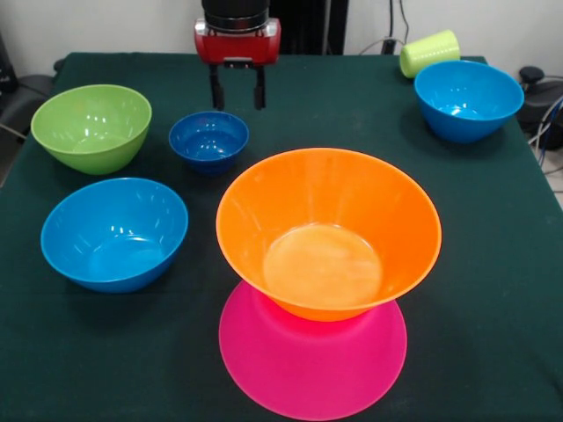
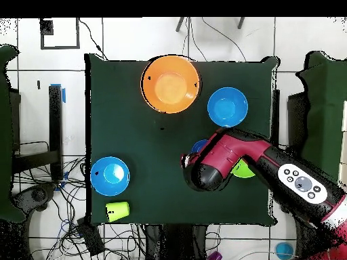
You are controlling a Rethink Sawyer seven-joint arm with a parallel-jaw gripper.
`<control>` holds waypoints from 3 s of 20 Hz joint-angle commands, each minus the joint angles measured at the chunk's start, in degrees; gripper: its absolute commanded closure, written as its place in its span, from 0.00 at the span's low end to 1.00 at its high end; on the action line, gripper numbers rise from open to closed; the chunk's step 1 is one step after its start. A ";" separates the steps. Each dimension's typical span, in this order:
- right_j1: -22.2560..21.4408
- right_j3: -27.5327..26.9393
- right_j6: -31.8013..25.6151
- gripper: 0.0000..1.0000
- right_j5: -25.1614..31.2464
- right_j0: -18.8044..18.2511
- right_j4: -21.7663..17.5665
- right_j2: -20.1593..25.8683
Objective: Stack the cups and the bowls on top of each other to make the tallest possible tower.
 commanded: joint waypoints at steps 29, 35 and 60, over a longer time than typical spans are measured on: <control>5.37 9.92 8.06 0.00 -5.27 5.37 -3.72 -8.06; 5.92 10.49 7.11 0.00 -5.45 5.29 -3.65 -8.04; 8.37 14.70 2.74 0.00 -8.67 6.24 -7.11 -10.65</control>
